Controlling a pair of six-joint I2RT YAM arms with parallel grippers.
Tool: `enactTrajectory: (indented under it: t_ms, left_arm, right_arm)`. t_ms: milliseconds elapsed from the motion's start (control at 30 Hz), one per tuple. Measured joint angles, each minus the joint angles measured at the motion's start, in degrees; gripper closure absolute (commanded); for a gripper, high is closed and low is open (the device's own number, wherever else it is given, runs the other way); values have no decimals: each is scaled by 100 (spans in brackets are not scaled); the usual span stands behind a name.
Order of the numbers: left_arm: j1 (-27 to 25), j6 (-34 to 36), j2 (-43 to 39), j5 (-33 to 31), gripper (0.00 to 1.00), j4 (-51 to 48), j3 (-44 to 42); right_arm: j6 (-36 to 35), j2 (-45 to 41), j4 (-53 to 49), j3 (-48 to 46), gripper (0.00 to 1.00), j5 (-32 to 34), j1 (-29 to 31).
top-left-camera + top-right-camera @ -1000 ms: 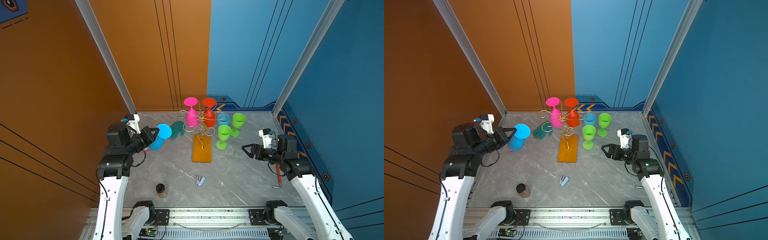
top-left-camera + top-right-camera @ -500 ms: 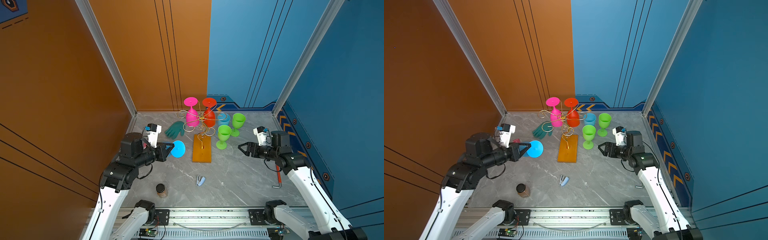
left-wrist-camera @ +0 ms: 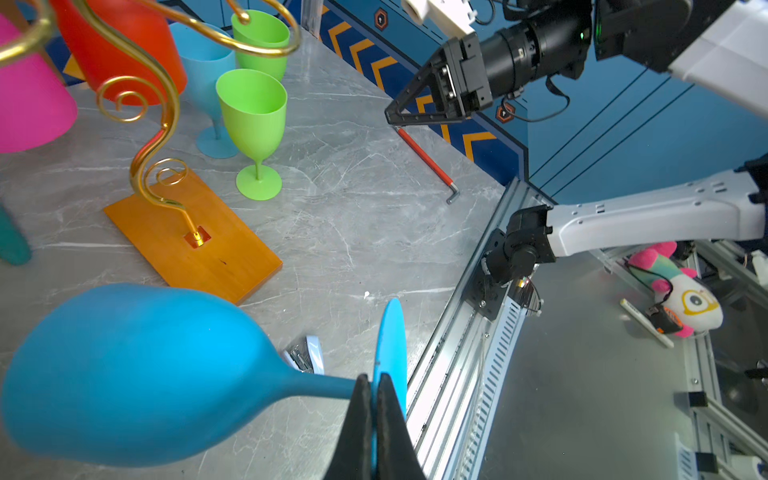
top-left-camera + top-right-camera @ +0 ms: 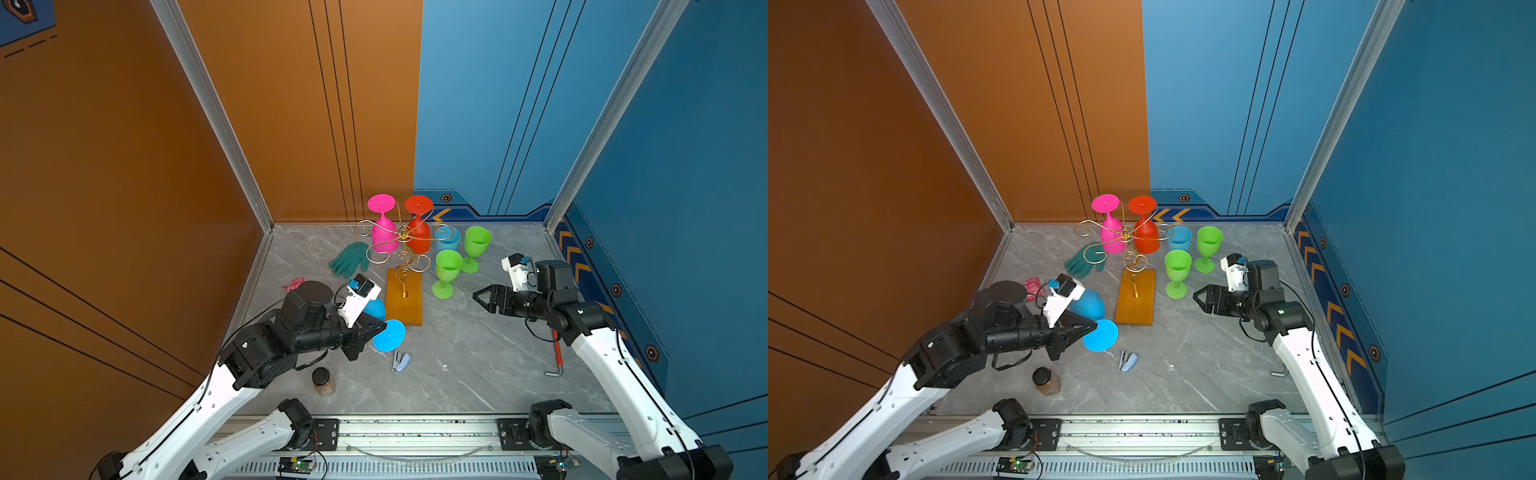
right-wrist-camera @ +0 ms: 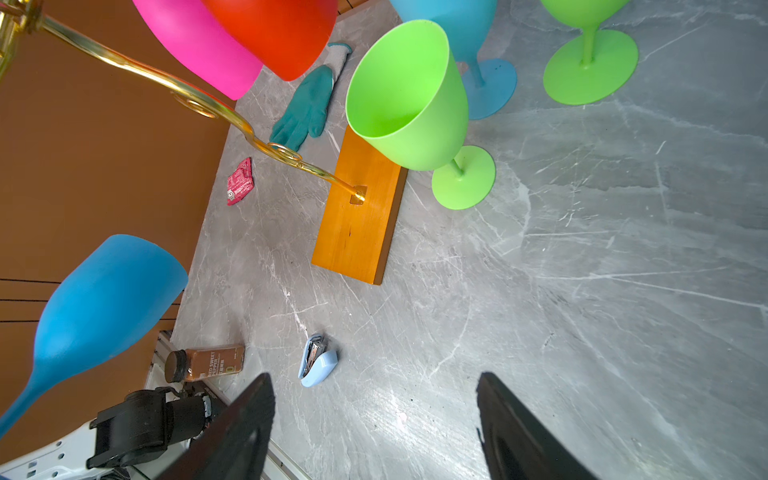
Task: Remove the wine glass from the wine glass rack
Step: 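Swing the light-blue glass upright with the left gripper while the right gripper waits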
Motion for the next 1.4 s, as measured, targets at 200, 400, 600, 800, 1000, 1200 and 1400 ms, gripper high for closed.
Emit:
enactTrajectory:
  t_ms: [200, 400, 600, 800, 1000, 1200, 1400]
  left_arm:
    - [-874, 487, 297, -605, 100, 0, 2]
    - [-1401, 957, 577, -1029, 100, 4, 4]
    - [-1886, 1462, 739, -1368, 100, 96, -13]
    - [-2520, 2194, 754, -1711, 100, 304, -247]
    - [-3034, 2855, 835, -2214, 100, 407, -479]
    - [-3342, 3449, 866, -2645, 100, 420, -581]
    - [-3630, 4004, 990, -3163, 100, 531, -767]
  right_arm:
    - [0, 2, -85, 9, 22, 31, 46]
    - [0, 2, -90, 9, 22, 85, 87]
    - [-2, 50, -179, 74, 22, 87, 125]
    - [-7, 199, -284, 345, 22, 81, 223]
    - [-9, 334, -393, 542, 22, -68, 348]
    - [-9, 433, -481, 693, 22, -203, 481]
    - [-9, 507, -531, 824, 22, -323, 597]
